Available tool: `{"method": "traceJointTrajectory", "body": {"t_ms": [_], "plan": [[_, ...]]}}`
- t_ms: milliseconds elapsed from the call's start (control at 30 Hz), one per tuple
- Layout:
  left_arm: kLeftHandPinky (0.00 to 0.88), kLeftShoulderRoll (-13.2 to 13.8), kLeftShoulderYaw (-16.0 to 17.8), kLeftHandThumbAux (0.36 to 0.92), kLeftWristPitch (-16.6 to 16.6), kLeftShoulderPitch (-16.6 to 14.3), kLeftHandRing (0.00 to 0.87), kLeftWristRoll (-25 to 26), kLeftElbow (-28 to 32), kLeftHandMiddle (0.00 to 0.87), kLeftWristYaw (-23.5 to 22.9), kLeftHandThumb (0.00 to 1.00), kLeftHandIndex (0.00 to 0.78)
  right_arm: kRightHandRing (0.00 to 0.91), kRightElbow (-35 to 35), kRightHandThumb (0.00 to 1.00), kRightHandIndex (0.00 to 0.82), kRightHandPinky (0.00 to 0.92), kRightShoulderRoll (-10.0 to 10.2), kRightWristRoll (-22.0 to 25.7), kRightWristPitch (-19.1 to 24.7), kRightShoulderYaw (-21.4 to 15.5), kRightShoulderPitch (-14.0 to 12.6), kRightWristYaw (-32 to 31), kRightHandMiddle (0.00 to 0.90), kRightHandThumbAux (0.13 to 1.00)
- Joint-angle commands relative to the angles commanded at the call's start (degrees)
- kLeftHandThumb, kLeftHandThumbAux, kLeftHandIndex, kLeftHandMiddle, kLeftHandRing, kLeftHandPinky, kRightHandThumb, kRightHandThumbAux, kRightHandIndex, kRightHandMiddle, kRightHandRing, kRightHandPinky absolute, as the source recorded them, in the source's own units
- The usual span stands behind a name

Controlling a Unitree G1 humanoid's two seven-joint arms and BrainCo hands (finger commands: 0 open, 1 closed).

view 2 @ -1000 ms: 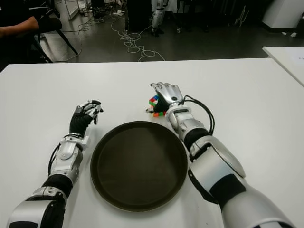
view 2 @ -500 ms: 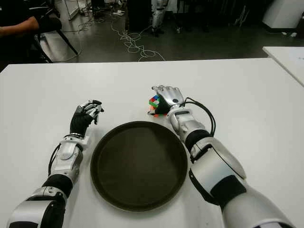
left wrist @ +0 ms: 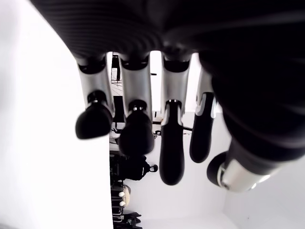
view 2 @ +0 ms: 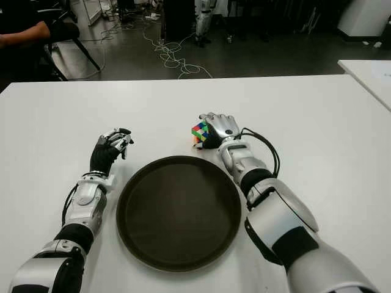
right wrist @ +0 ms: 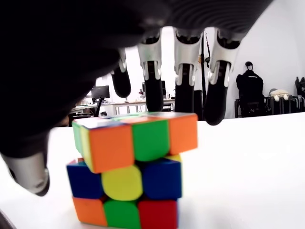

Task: Pick up the Rubik's Cube and put it in the plate

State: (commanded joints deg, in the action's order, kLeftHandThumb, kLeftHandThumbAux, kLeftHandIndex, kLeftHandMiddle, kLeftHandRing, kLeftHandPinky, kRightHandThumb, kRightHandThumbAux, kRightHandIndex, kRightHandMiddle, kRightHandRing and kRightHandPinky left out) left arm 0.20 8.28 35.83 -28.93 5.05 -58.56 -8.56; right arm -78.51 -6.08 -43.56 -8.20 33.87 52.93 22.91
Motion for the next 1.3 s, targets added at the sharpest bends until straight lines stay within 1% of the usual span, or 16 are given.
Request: {"method": "traceJointTrajectory", "body": {"t_ms": [233,567,767,933,1033,1200,1300], "plan": [[0.769,0.18,-0.33,0.657,-0.35,0.21,0.759,-0.32,0.32,0.573,0.16,0.857,0.421,0.336,0.02,0.101,0.191,0.387,-0.13,0.09,-0.21,-0.43,-0.16,-0.38,0.292,0.567],[0.765,0.20,-0.80,0.657,-0.57,0.21,0.757,-1.00,0.46,0.583,1.42,0.855,0.424,0.332,-0.11,0.112,0.196,0.376,-0.29,0.17,-0.62,-0.98,-0.56,-1.14,0.292,0.584],[0.771,0.03,-0.64,0.657,-0.64,0.19,0.759,-0.99,0.54,0.578,1.35,0.855,0.423,0.334,-0.15,0.115,0.200,0.372,-0.37,0.05,-0.79,-0.90,-0.73,-1.29,0.300,0.589],[0.767,-0.01,-0.55,0.657,-0.80,0.21,0.760,-0.97,0.64,0.574,1.38,0.855,0.422,0.334,-0.18,0.106,0.197,0.371,-0.38,-0.22,-0.73,-0.62,-0.84,-1.22,0.301,0.593],[0.740,0.05,-0.57,0.657,-0.80,0.23,0.751,-1.06,0.63,0.580,1.44,0.855,0.423,0.333,-0.19,0.101,0.197,0.369,-0.36,-0.27,-0.69,-0.56,-0.87,-1.12,0.298,0.588],[0.726,0.14,-0.73,0.658,-0.61,0.22,0.741,-1.47,0.55,0.589,1.94,0.852,0.422,0.347,-0.14,0.103,0.205,0.376,-0.35,-0.08,-1.07,-0.74,-1.08,-0.51,0.311,0.591],[0.754,0.11,-0.70,0.658,-0.67,0.25,0.748,-1.25,0.64,0.582,1.54,0.852,0.421,0.345,-0.14,0.098,0.204,0.380,-0.36,0.04,-1.25,-0.87,-1.16,-0.45,0.310,0.598]]}}
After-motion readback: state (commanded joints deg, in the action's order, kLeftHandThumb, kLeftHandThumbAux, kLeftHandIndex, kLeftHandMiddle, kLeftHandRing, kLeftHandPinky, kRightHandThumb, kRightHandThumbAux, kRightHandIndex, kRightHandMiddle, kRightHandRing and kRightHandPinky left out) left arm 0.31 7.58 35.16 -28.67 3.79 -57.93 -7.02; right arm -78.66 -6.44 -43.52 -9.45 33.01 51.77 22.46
